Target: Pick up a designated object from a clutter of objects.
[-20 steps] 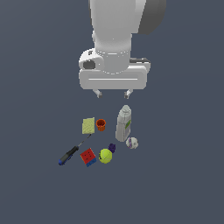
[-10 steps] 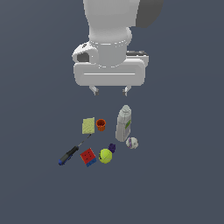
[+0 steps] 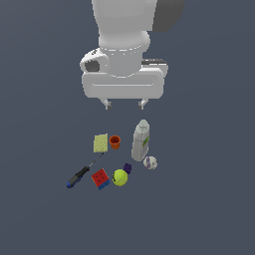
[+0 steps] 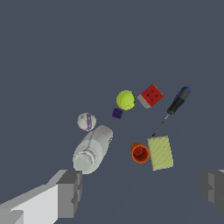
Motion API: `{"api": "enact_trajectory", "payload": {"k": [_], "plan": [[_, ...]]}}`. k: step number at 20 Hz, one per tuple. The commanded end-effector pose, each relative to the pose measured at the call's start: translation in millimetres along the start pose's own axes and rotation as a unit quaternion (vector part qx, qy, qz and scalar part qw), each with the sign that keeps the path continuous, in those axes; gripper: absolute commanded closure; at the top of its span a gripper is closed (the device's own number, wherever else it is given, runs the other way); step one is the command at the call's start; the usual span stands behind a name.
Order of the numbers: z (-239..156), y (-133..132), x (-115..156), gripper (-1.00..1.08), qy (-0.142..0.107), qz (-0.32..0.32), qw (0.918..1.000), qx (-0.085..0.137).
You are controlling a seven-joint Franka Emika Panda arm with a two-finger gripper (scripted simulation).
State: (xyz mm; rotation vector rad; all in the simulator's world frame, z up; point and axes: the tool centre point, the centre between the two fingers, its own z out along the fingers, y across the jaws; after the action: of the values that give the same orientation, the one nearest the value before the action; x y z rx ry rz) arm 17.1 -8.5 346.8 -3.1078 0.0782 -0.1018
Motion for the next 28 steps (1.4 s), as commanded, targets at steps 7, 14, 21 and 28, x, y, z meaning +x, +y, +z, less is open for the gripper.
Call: {"api": "enact_trajectory", "payload": {"k": [7,14,21,28], "plan": [[31,19,17,-0.92,-0.004,0.039,0.9992,0.002],[83,53,38,-0.92,-0.01,0.102,0.9948,0.001],[156,102,55,-0.92,-0.017,0.182,0.9831,-0.004],[224,148,57,-0.92,-0.022,0.252,0.9674,-0.014]]}}
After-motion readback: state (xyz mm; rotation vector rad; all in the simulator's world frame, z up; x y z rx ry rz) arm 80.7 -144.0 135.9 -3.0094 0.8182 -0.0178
